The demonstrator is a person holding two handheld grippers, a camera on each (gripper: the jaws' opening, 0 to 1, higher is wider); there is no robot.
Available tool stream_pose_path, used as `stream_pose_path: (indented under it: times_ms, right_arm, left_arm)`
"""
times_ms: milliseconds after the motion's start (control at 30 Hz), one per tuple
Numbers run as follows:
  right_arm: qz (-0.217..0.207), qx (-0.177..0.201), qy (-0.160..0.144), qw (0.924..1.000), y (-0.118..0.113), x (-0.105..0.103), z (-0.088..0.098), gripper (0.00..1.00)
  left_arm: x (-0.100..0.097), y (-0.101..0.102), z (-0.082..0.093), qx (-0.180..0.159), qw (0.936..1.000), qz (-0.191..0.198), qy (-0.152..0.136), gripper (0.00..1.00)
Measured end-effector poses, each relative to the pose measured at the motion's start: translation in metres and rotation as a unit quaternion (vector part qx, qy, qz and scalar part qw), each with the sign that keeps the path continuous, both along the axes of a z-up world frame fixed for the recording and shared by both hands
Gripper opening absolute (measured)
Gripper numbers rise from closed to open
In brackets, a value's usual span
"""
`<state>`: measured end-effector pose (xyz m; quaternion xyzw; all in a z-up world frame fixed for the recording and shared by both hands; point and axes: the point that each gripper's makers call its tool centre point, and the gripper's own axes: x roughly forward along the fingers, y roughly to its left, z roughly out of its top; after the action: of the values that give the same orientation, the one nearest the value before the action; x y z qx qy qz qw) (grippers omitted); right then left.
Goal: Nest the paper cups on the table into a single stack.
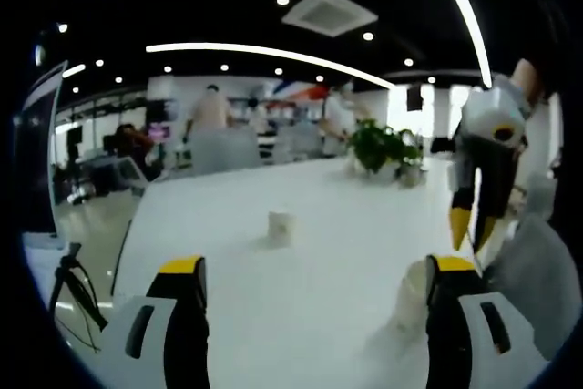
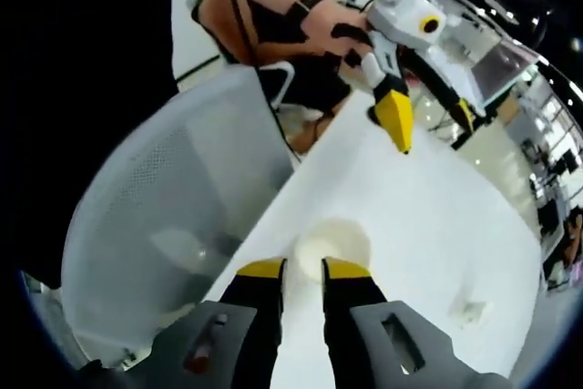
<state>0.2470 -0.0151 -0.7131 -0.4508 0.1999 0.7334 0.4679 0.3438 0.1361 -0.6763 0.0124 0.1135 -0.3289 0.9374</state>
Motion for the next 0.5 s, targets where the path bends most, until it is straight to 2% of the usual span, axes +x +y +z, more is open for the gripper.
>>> stream_pose_path:
  times_ms: [133, 200, 267, 367, 500]
  right_arm:
    - [-0.047, 0.045, 0.029, 0.9974, 0.004, 0.003, 0.013, 0.12]
    - [-0.066, 0.062, 0.032, 0.9954, 0.003, 0.007, 0.018, 0.12]
    - [-0.098, 0.083, 0.041, 0.9908, 0.002, 0.014, 0.023, 0.13]
    - [-0.155, 0.121, 0.061, 0.9785, -0.003, 0.026, 0.030, 0.16]
    - [-0.197, 0.150, 0.062, 0.9668, -0.012, 0.039, 0.039, 0.18]
  left_arm:
    - [-0.001, -0.003, 0.001, -0.001, 1.0000, 0.000, 0.002, 0.98]
    - [-0.002, -0.004, 0.003, 0.001, 1.0000, 0.000, 0.002, 0.98]
    - [-0.002, -0.004, 0.003, -0.001, 1.0000, 0.003, 0.006, 0.98]
    - [-0.003, -0.004, 0.006, -0.004, 1.0000, 0.007, 0.006, 0.98]
    - [-0.003, -0.005, 0.009, -0.004, 1.0000, 0.006, 0.005, 0.98]
